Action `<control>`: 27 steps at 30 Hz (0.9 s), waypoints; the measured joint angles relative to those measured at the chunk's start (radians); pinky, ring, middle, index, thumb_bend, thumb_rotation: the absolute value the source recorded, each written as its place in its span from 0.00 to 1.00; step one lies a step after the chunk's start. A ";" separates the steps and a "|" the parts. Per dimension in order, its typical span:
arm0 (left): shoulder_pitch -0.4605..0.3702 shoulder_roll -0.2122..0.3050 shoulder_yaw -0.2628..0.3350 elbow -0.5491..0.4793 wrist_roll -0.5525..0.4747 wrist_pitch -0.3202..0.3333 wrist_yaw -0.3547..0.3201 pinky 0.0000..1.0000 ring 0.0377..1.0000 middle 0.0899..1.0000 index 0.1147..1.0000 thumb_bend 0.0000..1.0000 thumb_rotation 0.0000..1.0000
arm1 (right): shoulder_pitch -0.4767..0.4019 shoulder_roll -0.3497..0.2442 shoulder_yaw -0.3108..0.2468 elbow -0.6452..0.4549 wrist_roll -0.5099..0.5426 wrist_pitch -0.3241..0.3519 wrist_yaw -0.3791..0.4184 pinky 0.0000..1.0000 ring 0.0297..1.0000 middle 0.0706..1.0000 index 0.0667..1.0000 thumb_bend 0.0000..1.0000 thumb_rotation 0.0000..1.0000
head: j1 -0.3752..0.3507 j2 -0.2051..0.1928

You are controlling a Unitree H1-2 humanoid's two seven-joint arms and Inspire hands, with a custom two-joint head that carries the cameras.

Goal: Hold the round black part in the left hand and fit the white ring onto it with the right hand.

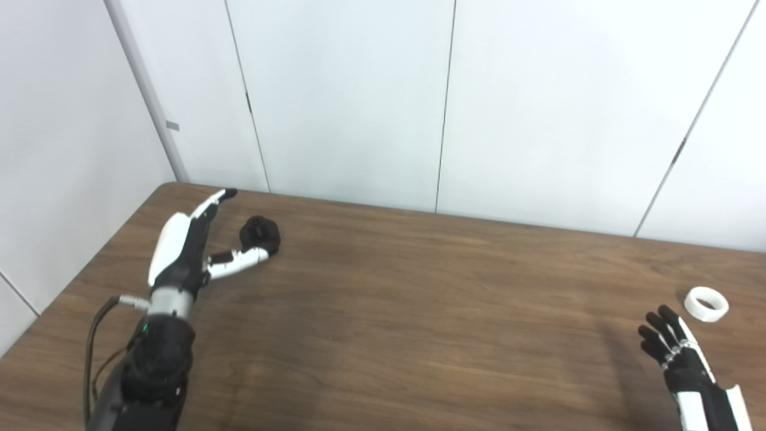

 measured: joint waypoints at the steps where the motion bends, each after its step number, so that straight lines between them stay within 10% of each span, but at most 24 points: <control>1: -0.015 0.007 -0.006 0.023 0.013 0.000 0.001 0.91 0.97 0.93 0.88 0.89 0.34 | 0.000 0.000 0.000 0.000 -0.001 0.000 0.000 0.86 0.87 0.90 0.92 0.55 1.00 | -0.002 0.002; 27: -0.208 0.133 -0.177 0.439 0.102 0.046 -0.042 1.00 1.00 0.95 0.81 1.00 0.40 | 0.004 0.001 -0.001 -0.001 -0.011 -0.006 -0.006 0.85 0.86 0.88 0.92 0.57 1.00 | -0.015 0.009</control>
